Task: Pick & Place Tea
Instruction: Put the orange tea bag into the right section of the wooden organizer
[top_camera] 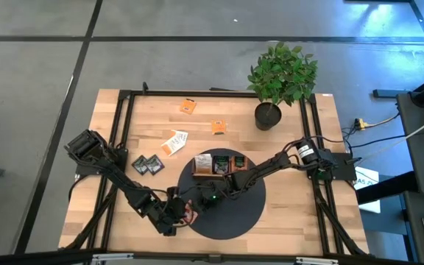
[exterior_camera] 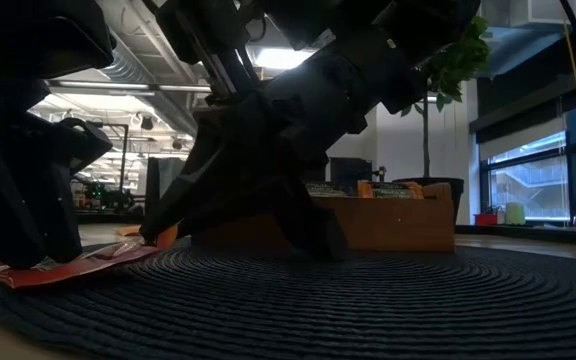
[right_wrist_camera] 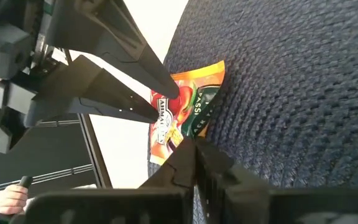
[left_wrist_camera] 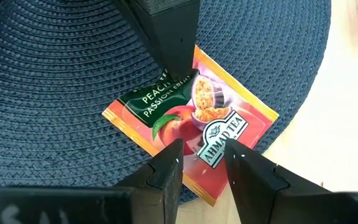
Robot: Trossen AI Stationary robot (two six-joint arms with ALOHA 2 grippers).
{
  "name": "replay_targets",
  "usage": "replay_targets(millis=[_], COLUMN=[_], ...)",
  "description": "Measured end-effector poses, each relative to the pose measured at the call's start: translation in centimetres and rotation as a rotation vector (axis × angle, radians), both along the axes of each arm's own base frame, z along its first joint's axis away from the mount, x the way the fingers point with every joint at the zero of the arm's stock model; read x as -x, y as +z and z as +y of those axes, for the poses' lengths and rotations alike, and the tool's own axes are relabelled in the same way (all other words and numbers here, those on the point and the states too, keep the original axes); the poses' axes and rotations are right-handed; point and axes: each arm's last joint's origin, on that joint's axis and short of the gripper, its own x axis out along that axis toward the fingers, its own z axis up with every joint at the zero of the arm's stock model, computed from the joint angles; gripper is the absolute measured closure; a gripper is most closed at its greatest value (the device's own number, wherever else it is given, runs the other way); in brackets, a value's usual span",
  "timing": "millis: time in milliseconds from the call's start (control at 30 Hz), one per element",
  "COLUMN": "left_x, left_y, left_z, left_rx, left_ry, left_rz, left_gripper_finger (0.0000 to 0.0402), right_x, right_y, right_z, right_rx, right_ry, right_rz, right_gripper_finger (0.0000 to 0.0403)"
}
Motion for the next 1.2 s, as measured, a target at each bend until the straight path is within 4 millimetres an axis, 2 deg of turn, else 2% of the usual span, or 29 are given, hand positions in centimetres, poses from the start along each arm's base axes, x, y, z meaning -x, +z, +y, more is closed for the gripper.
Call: replay_targets(millis=[367, 667, 833, 1067, 1200], left_x=[0.0, 0.04, 0.04, 0.04, 0.03], left_y=[0.0, 0.0, -0.01, 0.0, -0.01], left_z=[0.0, -0.05, -0.05, -0.04, 0.0], left_rx=[0.0, 0.0, 0.0, -0.002, -0.004], left_ry=[-0.001, -0.003, -0.003, -0.002, 0.002], left_rz=[0.001, 0.001, 0.001, 0.0, -0.002], left_gripper_finger=[0.0286, 0.0289, 0.0286, 0.0289, 0.0288], right_x=[-0.09, -0.07, -0.16, 0.09, 0.42], right_y=[0.1, 0.09, 0.24, -0.04, -0.28], right_z=[0.03, 0.05, 0.07, -0.03, 0.07], right_rx=[0.003, 0.021, 0.018, -0.011, -0.003], right_ry=[0.007, 0.037, 0.037, 0.022, 0.094], right_rz=[-0.02, -0.031, -0.046, 0.022, 0.048], right_gripper_finger=[0.0384, 0.028, 0.0241, 0.0239, 0.0247])
